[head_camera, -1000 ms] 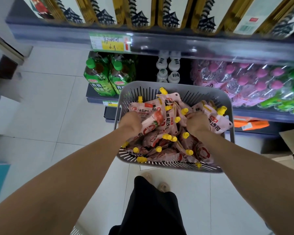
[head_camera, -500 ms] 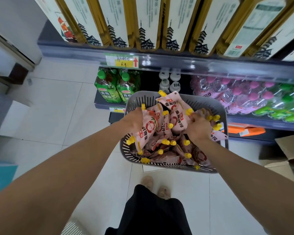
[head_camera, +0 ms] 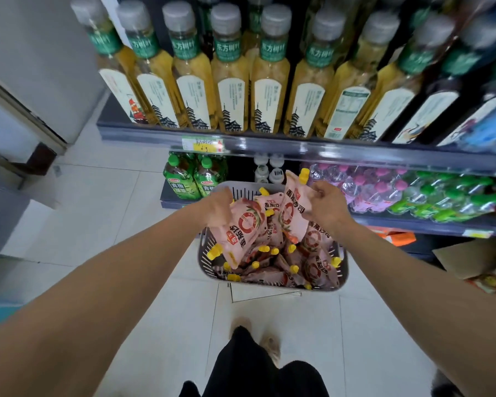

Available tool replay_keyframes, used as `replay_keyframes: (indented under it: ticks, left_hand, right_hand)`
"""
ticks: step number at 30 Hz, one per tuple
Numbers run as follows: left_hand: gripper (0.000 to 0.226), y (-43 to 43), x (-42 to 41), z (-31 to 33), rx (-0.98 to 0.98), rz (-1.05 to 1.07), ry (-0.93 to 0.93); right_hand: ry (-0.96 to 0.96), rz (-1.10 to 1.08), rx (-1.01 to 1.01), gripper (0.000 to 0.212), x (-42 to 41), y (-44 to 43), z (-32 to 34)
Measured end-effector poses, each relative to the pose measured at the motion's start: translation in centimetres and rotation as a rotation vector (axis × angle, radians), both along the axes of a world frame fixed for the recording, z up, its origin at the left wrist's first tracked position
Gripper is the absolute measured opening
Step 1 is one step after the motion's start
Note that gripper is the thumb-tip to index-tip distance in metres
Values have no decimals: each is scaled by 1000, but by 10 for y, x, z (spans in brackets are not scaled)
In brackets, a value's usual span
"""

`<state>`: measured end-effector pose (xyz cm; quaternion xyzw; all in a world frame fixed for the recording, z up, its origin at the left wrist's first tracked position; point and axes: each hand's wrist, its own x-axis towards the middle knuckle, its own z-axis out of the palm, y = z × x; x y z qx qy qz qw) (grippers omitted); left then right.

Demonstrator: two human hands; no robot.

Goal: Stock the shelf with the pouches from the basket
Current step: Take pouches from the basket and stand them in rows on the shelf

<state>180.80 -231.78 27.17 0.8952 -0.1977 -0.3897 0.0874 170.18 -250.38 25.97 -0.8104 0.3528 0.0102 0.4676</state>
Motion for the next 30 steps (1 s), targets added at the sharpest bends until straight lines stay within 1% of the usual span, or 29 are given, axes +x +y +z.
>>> replay_keyframes:
  ticks: [1,4,7,9,10,13,14,18,23,27,30]
  left_hand:
    - [40,1,-1,6,5,-16,-14]
    - [27,3,-5,31,34,-111,-52]
    - [20,2,-13,67,-15,-170,-127]
    - [26,1,-17,92,-75,-149,-172]
    - [27,2,-20,105,-104,-140,-201]
    - [23,7,-26,137,-170,-114,-265]
    - [21,9,-28,148,-192,-101,-289]
    - [17,15,-33,193,-269,-86,-389]
    - [20,20,-30,259,-297,-131,-557]
    - [21,25,-26,315,-289,-165,-678]
    - [20,27,-22,355,-292,-183,-773]
  right_hand:
    - [7,-6,33,10,-3,-1,7]
    - [-4,-86,220,25,-12,-2,30]
    - [-90,-118,294,30,-14,1,62]
    - [-144,-125,294,30,-15,6,87]
    - [-157,-130,266,27,-15,6,97]
    - [-189,-100,167,11,-17,9,127]
    - [-216,-87,144,9,-17,10,136]
    - [-346,-55,19,12,-18,16,168]
    - [-527,-77,-122,26,-10,25,224]
    - [-697,-102,-146,22,1,29,279]
    - [-777,-122,-229,15,9,31,318]
